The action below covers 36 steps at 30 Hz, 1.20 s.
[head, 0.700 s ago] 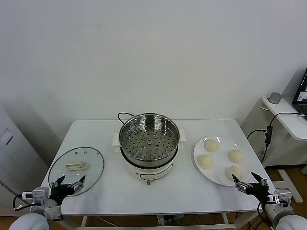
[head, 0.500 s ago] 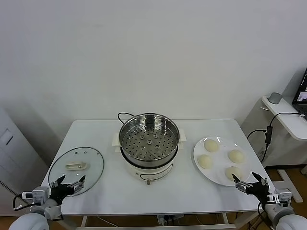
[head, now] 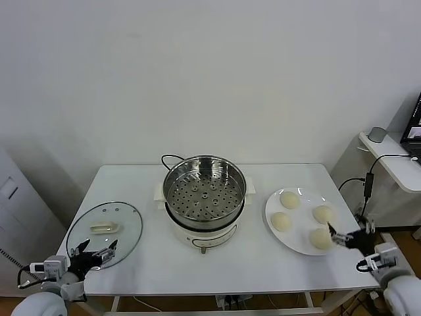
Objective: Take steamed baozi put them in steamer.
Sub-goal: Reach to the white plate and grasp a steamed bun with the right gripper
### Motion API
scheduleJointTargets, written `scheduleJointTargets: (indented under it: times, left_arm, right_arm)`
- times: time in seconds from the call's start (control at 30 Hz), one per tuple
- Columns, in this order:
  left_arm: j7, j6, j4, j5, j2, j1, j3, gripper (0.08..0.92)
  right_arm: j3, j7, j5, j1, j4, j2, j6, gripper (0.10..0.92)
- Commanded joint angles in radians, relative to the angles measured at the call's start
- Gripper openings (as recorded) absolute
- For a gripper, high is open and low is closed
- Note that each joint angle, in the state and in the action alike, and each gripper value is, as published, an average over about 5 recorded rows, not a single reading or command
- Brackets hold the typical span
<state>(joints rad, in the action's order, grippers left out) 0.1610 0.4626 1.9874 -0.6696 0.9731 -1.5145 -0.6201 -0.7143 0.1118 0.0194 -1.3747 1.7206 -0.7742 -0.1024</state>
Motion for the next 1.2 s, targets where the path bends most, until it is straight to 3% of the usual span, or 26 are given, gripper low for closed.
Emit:
scheduleJointTargets:
  times: [0.03,0.33,0.67,0.9,1.2]
  left_arm:
    - [0.0,0.011,0.004,0.002,0.001,0.002,-0.001,0.823]
    - [0.002,0.027,0.0,0.013,0.005,0.024,0.002,0.823]
    - [0.008,0.068,-0.007,0.074,0.008,0.057,0.003,0.823]
    - [0.007,0.085,0.002,0.083,0.007,0.057,0.001,0.823]
    - [0.005,0.094,-0.004,0.069,0.0,0.06,-0.001,0.823]
  right_arm:
    - [0.048,0.049,-0.402,0.159,-0.094,0.063,0.105,0.823]
    - [0.268,0.356,-0.421,0.472,-0.236,0.173,0.155,0.823]
    - [0.777,0.617,-0.228,0.945,-0.447,0.261,0.156,0.823]
    - [1.107,0.828,-0.203,1.322,-0.692,0.163,0.263,0.823]
    - [1.296,1.075,-0.218,1.542,-1.007,-0.071,0.382,0.823]
